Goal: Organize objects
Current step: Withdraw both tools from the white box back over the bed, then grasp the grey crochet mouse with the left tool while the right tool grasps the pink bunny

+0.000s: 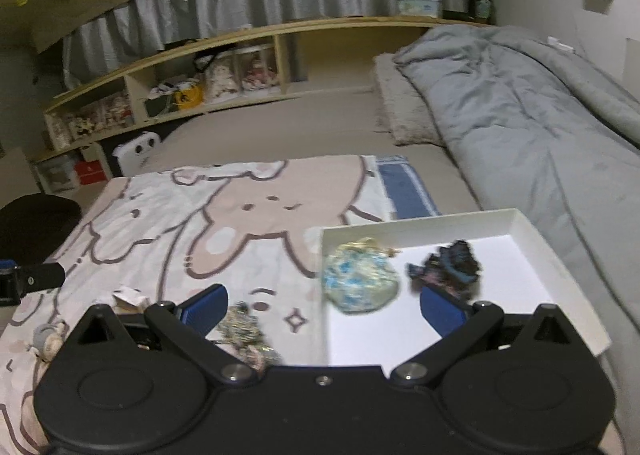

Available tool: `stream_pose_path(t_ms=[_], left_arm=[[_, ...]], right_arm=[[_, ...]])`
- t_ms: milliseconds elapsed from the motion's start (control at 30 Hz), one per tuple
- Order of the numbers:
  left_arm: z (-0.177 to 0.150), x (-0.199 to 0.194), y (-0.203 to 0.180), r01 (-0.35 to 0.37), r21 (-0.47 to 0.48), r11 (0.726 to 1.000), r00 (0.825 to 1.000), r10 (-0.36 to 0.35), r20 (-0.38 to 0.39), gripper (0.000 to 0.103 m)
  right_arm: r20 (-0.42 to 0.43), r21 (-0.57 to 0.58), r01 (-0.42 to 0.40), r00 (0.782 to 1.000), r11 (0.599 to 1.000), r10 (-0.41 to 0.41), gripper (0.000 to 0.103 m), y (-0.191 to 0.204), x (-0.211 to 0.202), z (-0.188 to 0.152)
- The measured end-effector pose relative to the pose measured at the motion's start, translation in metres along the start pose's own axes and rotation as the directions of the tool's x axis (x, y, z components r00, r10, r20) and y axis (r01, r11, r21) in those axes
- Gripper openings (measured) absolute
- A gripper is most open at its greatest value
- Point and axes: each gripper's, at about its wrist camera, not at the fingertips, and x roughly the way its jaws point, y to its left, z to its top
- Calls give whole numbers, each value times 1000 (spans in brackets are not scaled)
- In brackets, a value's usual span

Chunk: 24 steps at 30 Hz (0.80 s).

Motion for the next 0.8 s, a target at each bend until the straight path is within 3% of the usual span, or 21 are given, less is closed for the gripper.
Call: stream_pose_path(t_ms=[367, 533, 800], left_arm=[[-12, 3, 74, -79, -22, 997, 996, 79, 45, 103], [-26, 11, 102, -127, -41, 991, 991, 128, 44, 103], [-56, 34, 125, -127, -60, 990, 992, 126, -9, 101]], right_arm=[[62, 42, -32, 998, 999, 29, 103, 51, 17, -27], [54, 84, -68, 997, 994, 63, 103, 66, 27, -41], [3, 161, -87, 996, 983, 87, 103, 81, 43, -74]])
